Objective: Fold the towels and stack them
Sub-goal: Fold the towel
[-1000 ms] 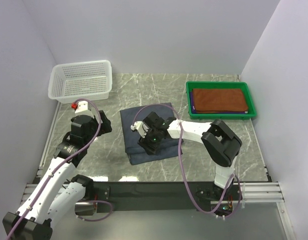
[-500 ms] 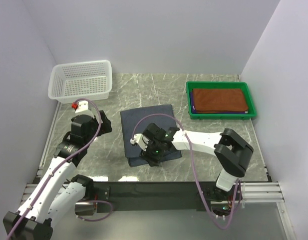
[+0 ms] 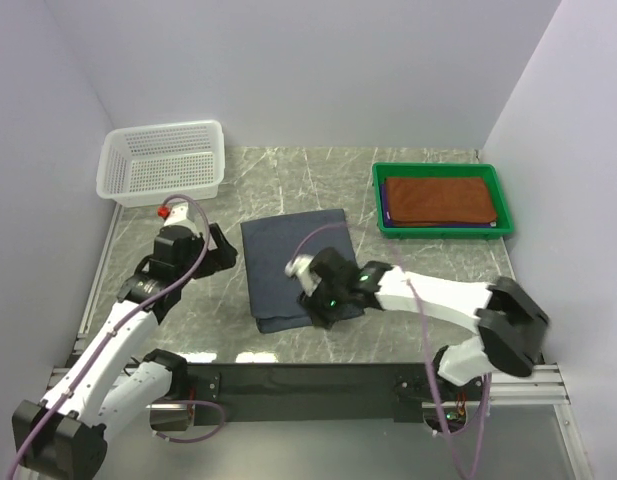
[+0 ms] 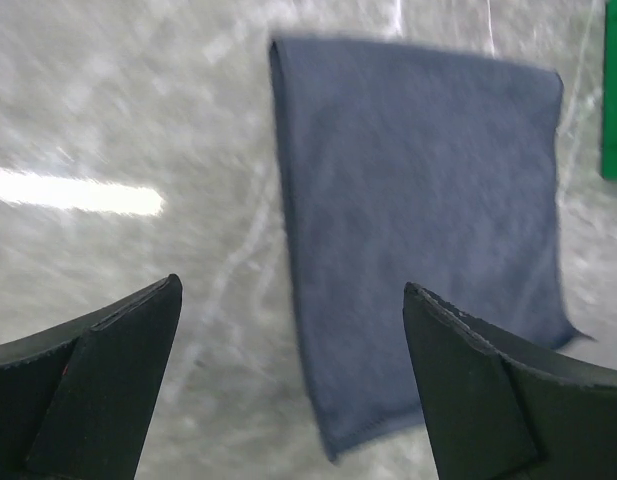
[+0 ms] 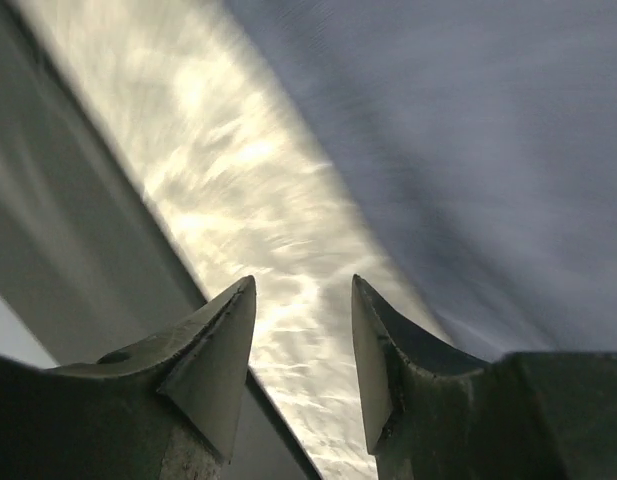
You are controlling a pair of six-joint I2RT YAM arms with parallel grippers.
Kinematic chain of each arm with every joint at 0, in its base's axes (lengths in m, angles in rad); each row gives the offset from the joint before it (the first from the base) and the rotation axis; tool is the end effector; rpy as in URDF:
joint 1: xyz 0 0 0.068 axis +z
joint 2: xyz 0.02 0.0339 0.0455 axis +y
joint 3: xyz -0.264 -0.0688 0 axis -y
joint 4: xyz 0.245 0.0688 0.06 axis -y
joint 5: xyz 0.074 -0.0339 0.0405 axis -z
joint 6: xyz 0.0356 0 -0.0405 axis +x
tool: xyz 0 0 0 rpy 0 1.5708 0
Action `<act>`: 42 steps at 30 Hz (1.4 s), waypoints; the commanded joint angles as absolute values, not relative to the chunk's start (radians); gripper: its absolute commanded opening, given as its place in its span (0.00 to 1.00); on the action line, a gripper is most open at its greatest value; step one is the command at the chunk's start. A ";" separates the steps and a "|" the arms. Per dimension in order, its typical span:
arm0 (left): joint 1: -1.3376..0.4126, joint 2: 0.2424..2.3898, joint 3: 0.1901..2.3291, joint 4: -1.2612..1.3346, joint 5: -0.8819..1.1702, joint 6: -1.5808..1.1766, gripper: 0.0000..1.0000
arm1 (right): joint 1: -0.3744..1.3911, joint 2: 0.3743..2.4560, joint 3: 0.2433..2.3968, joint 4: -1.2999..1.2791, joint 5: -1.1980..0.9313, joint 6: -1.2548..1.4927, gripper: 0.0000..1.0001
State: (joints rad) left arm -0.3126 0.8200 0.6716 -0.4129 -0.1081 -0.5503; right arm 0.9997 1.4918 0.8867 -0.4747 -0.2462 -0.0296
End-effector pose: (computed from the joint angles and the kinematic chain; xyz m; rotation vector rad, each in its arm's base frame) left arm 0.1760 -0.0528 0.2714 -0.3192 2.1301 -0.3916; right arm 0.1473 0.2453 0.1910 -1.4297 2.3550 0.6231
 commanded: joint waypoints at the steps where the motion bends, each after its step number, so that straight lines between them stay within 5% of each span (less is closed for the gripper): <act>1: -0.327 0.854 0.657 -0.462 0.018 -0.730 0.97 | 0.873 1.318 0.878 -0.385 -0.048 0.173 0.51; 7: -0.425 0.862 0.557 -0.430 0.055 -0.917 0.93 | 0.645 1.094 0.677 -0.269 -0.064 0.465 0.54; 9: -0.469 0.871 0.522 -0.408 0.060 -0.949 0.93 | 0.577 1.043 0.599 -0.238 -0.066 0.544 0.71; 12: -0.486 0.913 0.477 -0.351 0.064 -0.995 0.90 | 0.497 1.003 0.509 -0.165 -0.118 0.603 0.80; 21: -0.468 1.203 0.696 -0.287 -0.127 -0.917 0.64 | 0.480 1.127 0.574 -0.028 -0.075 0.557 0.49; 28: -0.407 1.575 0.995 -0.277 -0.113 -0.784 0.46 | 0.471 1.380 0.748 0.057 -0.097 0.564 0.38; 42: -0.341 2.012 1.367 -0.357 -0.084 -0.709 0.41 | 0.440 1.824 1.051 0.048 -0.110 0.632 0.31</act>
State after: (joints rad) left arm -0.3622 1.9499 1.3006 -0.3424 -0.0937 -0.7441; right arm 0.4599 1.7737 0.9840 0.0364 -0.1177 0.6128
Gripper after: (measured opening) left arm 0.416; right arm 0.314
